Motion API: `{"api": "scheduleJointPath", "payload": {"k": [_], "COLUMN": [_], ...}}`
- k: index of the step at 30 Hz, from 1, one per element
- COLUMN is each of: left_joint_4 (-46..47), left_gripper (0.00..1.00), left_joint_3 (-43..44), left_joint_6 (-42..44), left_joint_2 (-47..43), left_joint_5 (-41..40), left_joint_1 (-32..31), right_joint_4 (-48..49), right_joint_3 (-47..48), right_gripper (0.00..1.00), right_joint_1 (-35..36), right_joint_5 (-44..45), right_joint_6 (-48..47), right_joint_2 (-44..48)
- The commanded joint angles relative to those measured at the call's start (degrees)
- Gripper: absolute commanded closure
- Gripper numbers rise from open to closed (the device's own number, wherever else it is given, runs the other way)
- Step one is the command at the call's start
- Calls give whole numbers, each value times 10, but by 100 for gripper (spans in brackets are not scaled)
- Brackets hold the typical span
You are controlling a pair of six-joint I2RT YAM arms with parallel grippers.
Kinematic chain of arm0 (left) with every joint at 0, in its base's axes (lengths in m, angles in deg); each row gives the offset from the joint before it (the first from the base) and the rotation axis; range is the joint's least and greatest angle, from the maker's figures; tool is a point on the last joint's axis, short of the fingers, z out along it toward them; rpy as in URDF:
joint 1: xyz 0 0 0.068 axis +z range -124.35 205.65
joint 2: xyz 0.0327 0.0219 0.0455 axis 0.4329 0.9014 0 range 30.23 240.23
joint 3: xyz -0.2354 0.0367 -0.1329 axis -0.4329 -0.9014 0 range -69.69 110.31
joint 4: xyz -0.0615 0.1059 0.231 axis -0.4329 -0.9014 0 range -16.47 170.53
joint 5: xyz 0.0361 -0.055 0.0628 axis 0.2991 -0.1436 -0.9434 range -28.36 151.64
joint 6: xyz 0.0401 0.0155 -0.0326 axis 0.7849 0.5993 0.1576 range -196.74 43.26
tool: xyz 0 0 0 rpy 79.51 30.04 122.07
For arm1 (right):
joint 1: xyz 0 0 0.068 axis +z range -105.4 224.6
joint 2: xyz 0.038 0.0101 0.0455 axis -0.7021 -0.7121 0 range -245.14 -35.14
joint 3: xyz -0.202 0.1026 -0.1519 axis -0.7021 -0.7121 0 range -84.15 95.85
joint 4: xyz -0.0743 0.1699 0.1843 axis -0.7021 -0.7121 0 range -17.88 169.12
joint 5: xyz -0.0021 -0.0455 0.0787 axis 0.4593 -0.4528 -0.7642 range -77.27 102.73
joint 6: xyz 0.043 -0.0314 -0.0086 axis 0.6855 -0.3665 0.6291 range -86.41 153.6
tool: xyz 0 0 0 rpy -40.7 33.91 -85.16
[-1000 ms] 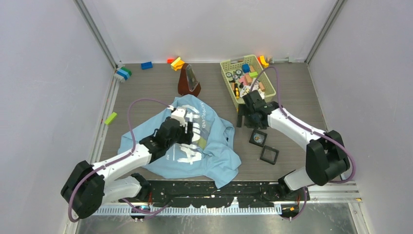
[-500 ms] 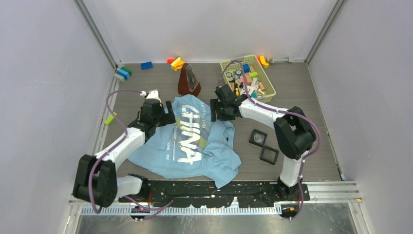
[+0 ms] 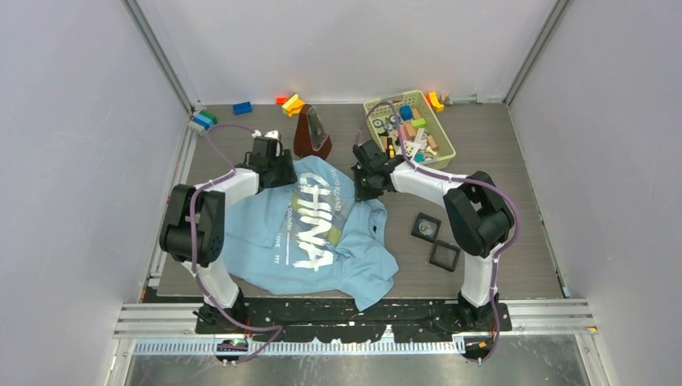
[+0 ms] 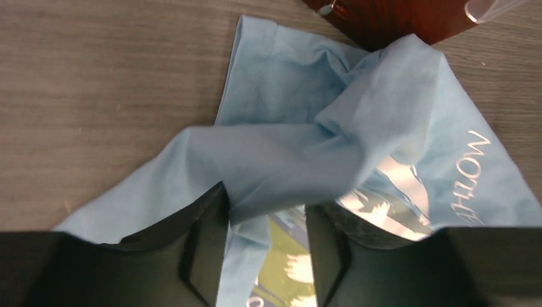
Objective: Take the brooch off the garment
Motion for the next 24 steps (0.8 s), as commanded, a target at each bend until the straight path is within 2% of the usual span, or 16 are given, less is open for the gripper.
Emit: {"api": "scheduleJointPath", "payload": {"k": [1, 2, 3, 8, 10, 15, 18, 21, 24], "left_joint_4": [7, -13, -41, -122, -186, -406, -500, -525, -511], "left_gripper": [70, 87, 99, 100, 100, 100, 100, 100, 100], "left_joint_3": [56, 70, 85, 105, 134, 315, 396, 427, 451], "left_joint_6": [27, 38, 48, 88, 112, 138, 143, 147, 158], "left_joint_2": [42, 47, 47, -54, -104, -128, -142, -188, -248], "left_joint_5": [21, 22, 17, -49, -75, -84, -92, -115, -148], "left_joint_1": [8, 10, 11, 11, 11, 9, 2, -1, -1], "right_joint_4": [31, 30, 29, 5, -5, -61, -93, -105, -104], "right_joint_3": [8, 8, 7, 16, 29, 105, 157, 190, 212], "right_gripper": [99, 99, 100, 99, 99, 99, 99, 99, 99], "right_joint_1": [-9, -11, -17, -63, -76, -79, -78, -72, -54], "right_joint_5": [-6, -4, 0, 28, 34, 63, 74, 83, 81], "right_joint_6": [-10, -10, -8, 15, 17, -13, -28, -48, -61], "right_joint_2": [46, 52, 55, 102, 122, 174, 205, 252, 291]}}
